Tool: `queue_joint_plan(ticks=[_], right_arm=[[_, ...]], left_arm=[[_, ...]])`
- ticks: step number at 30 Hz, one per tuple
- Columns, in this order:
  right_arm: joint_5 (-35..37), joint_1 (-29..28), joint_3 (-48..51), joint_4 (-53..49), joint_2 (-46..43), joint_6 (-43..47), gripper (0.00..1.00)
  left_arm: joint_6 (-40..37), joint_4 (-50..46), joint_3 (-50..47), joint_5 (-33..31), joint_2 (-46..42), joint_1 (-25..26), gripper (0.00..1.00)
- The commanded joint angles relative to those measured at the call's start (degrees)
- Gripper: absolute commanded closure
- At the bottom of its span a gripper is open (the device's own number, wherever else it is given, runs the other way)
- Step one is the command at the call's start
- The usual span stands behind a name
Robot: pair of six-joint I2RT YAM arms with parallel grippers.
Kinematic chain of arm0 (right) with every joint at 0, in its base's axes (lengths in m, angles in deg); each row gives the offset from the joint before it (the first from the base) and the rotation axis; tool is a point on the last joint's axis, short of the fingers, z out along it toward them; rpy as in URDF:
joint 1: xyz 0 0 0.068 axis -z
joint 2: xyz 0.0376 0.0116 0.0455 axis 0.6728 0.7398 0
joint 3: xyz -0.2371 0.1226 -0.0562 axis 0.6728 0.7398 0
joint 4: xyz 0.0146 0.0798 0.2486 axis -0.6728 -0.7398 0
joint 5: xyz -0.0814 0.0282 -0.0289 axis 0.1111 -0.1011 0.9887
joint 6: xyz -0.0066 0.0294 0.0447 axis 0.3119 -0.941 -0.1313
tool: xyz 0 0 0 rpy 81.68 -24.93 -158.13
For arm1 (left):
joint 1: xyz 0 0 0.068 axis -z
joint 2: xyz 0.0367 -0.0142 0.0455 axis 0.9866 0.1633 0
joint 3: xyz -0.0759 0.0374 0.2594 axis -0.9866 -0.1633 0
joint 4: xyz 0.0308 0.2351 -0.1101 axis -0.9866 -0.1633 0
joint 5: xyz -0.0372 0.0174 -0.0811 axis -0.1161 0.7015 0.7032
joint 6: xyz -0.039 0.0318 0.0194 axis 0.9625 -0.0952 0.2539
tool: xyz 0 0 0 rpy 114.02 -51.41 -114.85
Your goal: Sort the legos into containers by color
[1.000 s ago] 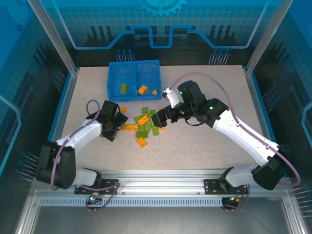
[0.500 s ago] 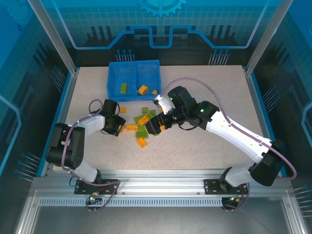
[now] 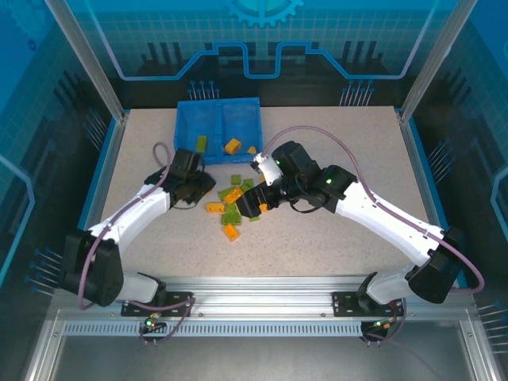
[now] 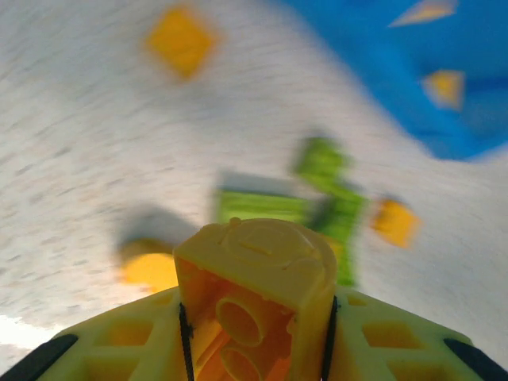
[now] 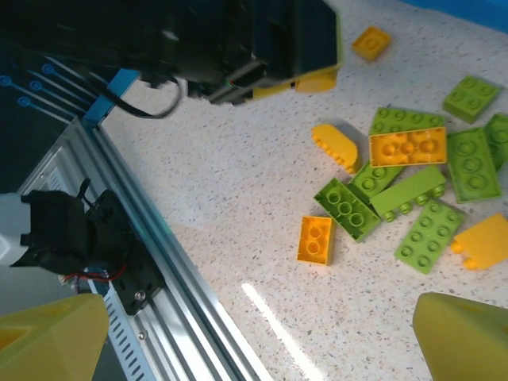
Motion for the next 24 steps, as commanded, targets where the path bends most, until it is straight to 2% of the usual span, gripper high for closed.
queue_joint_plan(ticks=[1,7,13,19,24], right_arm=[[4.46,-0.80,0.43,0.36,-3.03,-1.53,0.00],[8.20,-0.65,1.99,0.39,-6.56,-2.38,0.00],[10.33,-0.37,3.64,-1.16,-10.16,-2.83,0.00],[11.25,-0.02,5.17,-2.16,-13.84,-3.20,0.00],[11.79,0.07,5.80,-2.97,-16.42,-3.28,0.00]], left_arm=[[-10.35,-4.84,9.52,-9.52,1.70,4.23,0.69],[-21.73,0.11,25.93,-11.62,17.93,5.04,0.69],[-28.81,-2.87,47.39,-16.18,37.60,4.95,0.67],[-28.86,-7.45,63.41,-17.43,52.01,4.29,0.63],[-27.50,-8.65,67.10,-15.47,56.67,3.92,0.54]])
